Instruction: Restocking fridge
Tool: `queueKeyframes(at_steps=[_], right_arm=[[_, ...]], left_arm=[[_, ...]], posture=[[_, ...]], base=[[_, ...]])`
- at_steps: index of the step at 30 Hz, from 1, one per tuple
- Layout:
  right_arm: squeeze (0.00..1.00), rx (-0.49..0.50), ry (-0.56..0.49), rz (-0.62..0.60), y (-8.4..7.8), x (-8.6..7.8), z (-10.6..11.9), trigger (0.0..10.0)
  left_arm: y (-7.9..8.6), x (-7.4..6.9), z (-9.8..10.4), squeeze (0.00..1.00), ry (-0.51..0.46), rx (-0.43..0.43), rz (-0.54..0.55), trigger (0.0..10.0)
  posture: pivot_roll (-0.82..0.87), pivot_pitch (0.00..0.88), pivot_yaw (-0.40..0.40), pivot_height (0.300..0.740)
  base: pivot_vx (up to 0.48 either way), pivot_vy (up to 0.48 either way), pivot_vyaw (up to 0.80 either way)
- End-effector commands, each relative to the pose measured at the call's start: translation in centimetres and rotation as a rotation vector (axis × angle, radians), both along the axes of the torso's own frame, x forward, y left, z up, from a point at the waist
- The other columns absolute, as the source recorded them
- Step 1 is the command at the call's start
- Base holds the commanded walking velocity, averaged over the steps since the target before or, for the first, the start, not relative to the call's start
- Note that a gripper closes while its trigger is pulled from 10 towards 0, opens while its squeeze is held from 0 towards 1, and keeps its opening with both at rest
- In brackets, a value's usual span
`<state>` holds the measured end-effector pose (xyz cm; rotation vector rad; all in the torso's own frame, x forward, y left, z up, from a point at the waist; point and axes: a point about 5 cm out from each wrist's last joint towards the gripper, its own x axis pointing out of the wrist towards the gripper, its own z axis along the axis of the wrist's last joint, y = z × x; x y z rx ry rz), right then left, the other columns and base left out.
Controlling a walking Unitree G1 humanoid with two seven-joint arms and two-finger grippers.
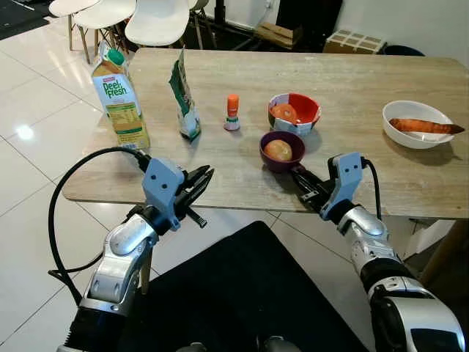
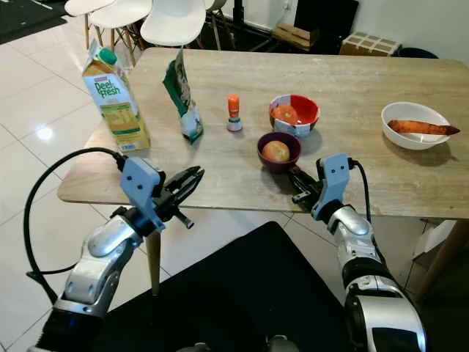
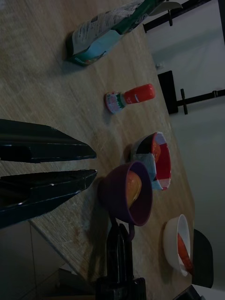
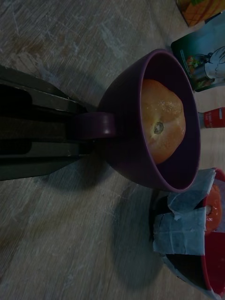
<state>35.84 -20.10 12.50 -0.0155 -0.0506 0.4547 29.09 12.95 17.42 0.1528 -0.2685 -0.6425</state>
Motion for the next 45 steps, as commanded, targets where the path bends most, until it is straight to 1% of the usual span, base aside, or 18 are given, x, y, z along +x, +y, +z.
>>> queueKeyframes(at_steps=[1,2,3,4,5,6,13,15,18,29,30,31,32,33,45], right_arm=[[0.38,-0.002,0.014,0.017,-0.03,0.0,-0.08,10.0],[0.55,-0.001,0.013,0.022,0.03,0.0,-0.07,10.0],[0.62,-0.003,0.011,0.022,0.08,0.02,-0.04,10.0],[0.62,-0.003,0.011,0.022,0.08,0.02,-0.04,10.0],[0.6,-0.006,0.009,0.018,0.09,0.05,0.0,10.0],[0.0,-0.01,0.007,0.012,0.09,0.1,0.05,10.0],[0.0,-0.007,0.004,0.008,0.06,0.15,0.12,10.0],[0.0,0.011,-0.004,0.004,0.04,0.27,0.41,10.0],[0.0,0.028,-0.011,0.007,0.11,0.36,0.61,10.0],[0.0,0.039,-0.005,0.026,0.51,0.47,0.64,10.0],[0.0,0.045,-0.003,0.033,0.6,0.48,0.64,8.7],[0.0,0.049,0.0,0.04,0.68,0.49,0.64,2.2],[0.0,0.049,0.0,0.04,0.68,0.49,0.64,2.2],[0.0,0.053,0.001,0.046,0.73,0.49,0.63,0.0],[0.0,0.065,0.002,0.055,0.72,0.35,0.49,0.0]], left_arm=[[-0.32,-0.01,-0.48,0.0,0.015,0.01,-0.006,10.0],[-0.32,-0.02,-0.49,0.0,0.016,0.01,-0.005,10.0],[-0.32,-0.01,-0.5,0.0,0.016,0.01,-0.006,10.0],[-0.32,-0.01,-0.5,0.0,0.016,0.01,-0.006,10.0],[-0.32,0.0,-0.5,0.0,0.016,0.01,-0.006,10.0],[-0.32,0.01,-0.5,0.0,0.016,0.009,-0.006,10.0],[-0.28,0.02,-0.5,0.0,0.016,0.009,-0.005,10.0],[-0.26,0.03,-0.49,0.0,0.016,0.009,-0.004,10.0],[-0.23,0.02,-0.49,0.0,0.015,0.009,-0.003,10.0],[-0.17,0.09,-0.41,0.0,0.013,0.009,-0.002,10.0],[-0.15,0.09,-0.41,0.0,0.013,0.01,-0.001,10.0],[-0.14,0.07,-0.42,0.0,0.013,0.009,0.0,10.0],[-0.14,0.07,-0.42,0.0,0.013,0.009,0.0,10.0],[-0.15,0.06,-0.44,0.0,0.014,0.009,0.001,10.0],[-0.25,0.0,-0.56,0.0,0.013,0.012,-0.005,10.0]], posture=[[-0.06,0.138,-0.016,0.74],[-0.06,0.138,-0.016,0.74],[-0.06,0.138,-0.016,0.74],[-0.06,0.138,-0.016,0.74],[-0.06,0.138,-0.015,0.74],[-0.06,0.139,-0.015,0.74],[-0.06,0.14,-0.016,0.74],[-0.06,0.139,-0.015,0.74],[-0.06,0.138,-0.015,0.74],[-0.05,0.138,-0.016,0.74],[-0.05,0.139,-0.018,0.74],[-0.05,0.139,-0.018,0.74],[-0.05,0.139,-0.018,0.74],[-0.05,0.137,-0.02,0.74],[-0.05,0.122,-0.014,0.74]], base=[[0.0,0.0,0.0],[0.0,0.0,0.0],[0.0,0.0,0.0],[0.0,0.0,0.0],[0.0,0.0,0.0],[0.0,0.0,0.0],[0.0,0.0,0.0],[0.0,0.0,0.0],[0.0,0.0,0.0],[0.0,0.0,0.0],[0.0,0.0,0.0],[0.0,0.0,0.0],[0.0,0.0,0.0],[0.0,0.0,0.0],[0.0,0.0,0.0]])
